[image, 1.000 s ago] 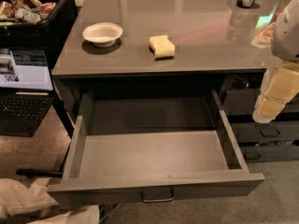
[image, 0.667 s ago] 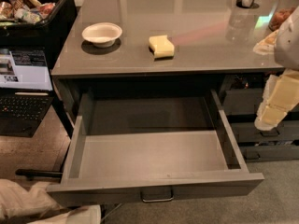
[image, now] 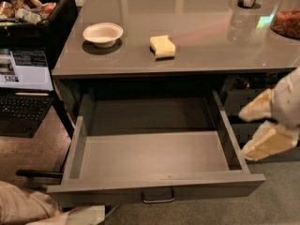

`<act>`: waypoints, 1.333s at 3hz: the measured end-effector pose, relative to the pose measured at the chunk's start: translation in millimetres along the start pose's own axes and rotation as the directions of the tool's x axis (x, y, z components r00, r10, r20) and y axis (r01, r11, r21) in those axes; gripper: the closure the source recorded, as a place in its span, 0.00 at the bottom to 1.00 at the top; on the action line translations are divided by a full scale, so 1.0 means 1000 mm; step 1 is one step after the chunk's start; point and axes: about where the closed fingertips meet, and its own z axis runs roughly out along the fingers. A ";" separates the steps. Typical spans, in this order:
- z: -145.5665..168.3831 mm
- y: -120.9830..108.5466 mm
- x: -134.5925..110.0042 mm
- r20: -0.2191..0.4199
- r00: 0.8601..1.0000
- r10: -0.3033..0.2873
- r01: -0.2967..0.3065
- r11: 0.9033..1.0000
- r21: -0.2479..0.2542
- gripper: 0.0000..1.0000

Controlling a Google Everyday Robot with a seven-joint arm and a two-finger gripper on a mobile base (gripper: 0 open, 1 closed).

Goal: Close top drawer

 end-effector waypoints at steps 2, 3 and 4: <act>0.092 0.070 0.045 0.064 0.991 0.121 -0.108 0.978 -0.180 0.85; 0.140 0.099 0.066 0.070 0.983 0.171 -0.149 0.957 -0.251 1.00; 0.182 0.112 0.075 0.056 0.980 0.191 -0.167 0.943 -0.289 0.81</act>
Offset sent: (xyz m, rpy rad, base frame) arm -0.0936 0.0096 -0.1813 0.2055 0.3148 -0.0630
